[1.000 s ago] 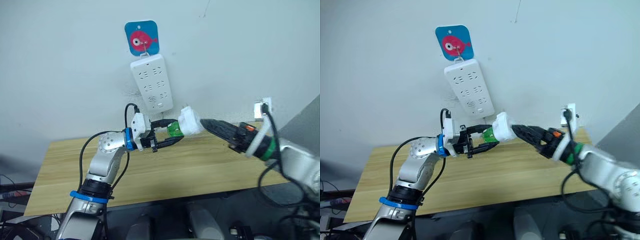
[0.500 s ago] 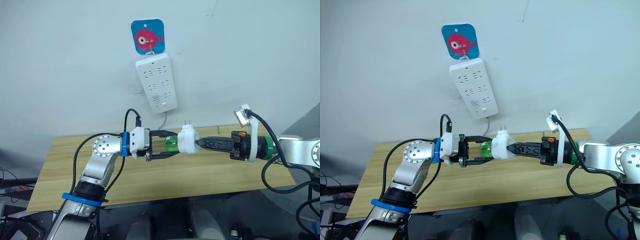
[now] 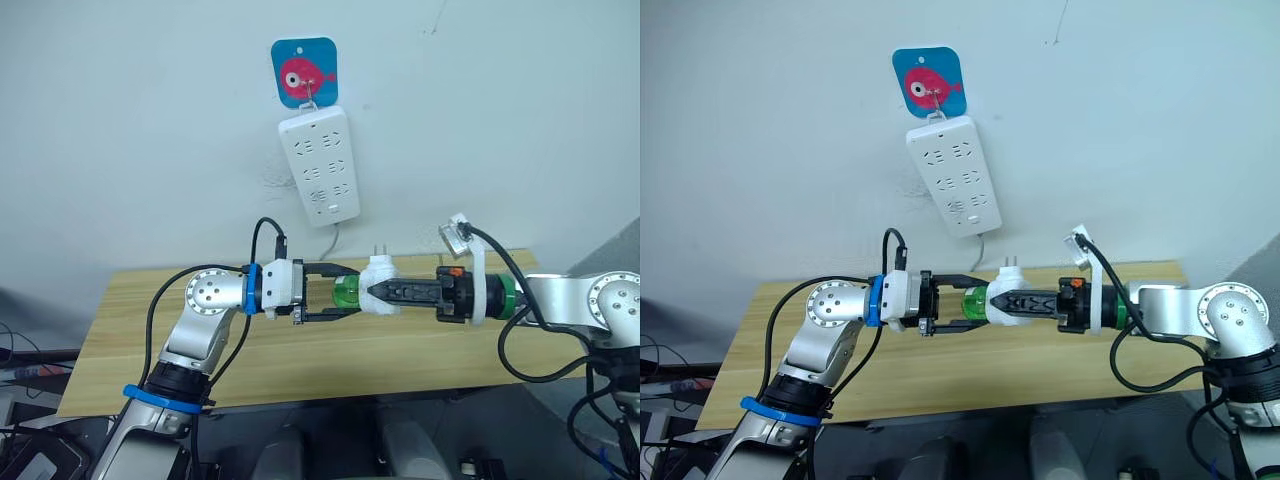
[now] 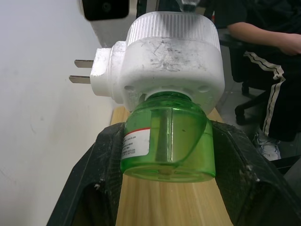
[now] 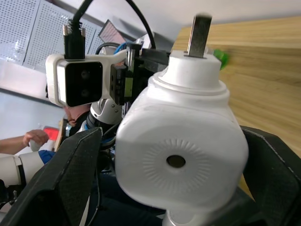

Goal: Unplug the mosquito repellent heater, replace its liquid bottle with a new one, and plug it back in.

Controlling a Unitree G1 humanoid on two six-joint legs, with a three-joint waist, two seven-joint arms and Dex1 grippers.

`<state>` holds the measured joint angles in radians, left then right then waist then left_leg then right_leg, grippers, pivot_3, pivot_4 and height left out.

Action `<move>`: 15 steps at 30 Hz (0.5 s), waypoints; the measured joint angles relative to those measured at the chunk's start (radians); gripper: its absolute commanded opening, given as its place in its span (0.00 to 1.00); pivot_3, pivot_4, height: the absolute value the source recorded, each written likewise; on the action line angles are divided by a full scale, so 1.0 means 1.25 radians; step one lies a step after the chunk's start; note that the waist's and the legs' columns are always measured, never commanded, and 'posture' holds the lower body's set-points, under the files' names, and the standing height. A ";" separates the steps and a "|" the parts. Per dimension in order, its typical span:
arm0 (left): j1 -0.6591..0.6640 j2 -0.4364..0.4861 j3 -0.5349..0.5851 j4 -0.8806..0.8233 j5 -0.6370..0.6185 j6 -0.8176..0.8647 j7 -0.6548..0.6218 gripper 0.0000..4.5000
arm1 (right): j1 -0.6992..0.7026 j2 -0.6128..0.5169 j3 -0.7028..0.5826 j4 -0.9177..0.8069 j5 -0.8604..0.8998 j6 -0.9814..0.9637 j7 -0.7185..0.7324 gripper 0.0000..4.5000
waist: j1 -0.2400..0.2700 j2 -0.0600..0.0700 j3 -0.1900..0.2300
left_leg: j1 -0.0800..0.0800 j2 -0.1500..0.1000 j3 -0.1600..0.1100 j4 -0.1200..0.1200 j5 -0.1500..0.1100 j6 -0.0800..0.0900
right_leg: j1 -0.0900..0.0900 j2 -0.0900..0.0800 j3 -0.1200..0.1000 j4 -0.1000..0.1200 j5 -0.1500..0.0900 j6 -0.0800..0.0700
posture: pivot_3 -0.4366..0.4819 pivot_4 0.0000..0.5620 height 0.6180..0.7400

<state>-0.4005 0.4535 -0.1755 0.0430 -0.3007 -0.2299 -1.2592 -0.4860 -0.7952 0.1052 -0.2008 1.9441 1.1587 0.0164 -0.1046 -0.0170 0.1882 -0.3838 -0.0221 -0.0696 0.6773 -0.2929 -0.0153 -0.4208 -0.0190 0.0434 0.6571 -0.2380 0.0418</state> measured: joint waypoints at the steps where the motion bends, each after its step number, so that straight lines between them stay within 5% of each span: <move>1: 0.000 0.000 -0.002 0.000 0.000 0.000 0.000 0.52 | 0.000 0.003 0.000 0.000 0.000 0.000 -0.001 1.00 | 0.000 0.000 0.000 | 0.000 0.000 0.000 0.000 0.000 0.000 | 0.000 0.000 0.000 0.000 0.000 0.000 | 0.30 0.31 1.00; 6: -0.002 0.004 -0.003 -0.006 -0.004 -0.002 -0.003 0.52 | 0.000 0.014 0.004 0.008 0.000 0.001 -0.015 0.73 | 0.000 0.000 0.000 | 0.000 0.000 0.000 0.000 0.000 0.000 | 0.000 0.000 0.000 0.000 0.000 0.000 | 0.30 0.31 1.00; 15: -0.004 0.030 -0.003 -0.043 -0.032 0.074 -0.021 0.52 | 0.000 0.019 0.004 -0.001 0.000 0.004 -0.015 0.72 | 0.000 0.000 0.000 | 0.000 0.000 0.000 0.000 0.000 0.000 | 0.000 0.000 0.000 0.000 0.000 0.000 | 0.30 0.31 1.00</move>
<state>-0.4050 0.4916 -0.1792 -0.0106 -0.3406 -0.1371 -1.2854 -0.4863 -0.7715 0.1107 -0.2014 1.9438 1.1639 -0.0023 -0.1049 -0.0167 0.1884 -0.3838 -0.0221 -0.0701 0.6773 -0.2930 -0.0153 -0.4208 -0.0188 0.0430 0.6572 -0.2380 0.0419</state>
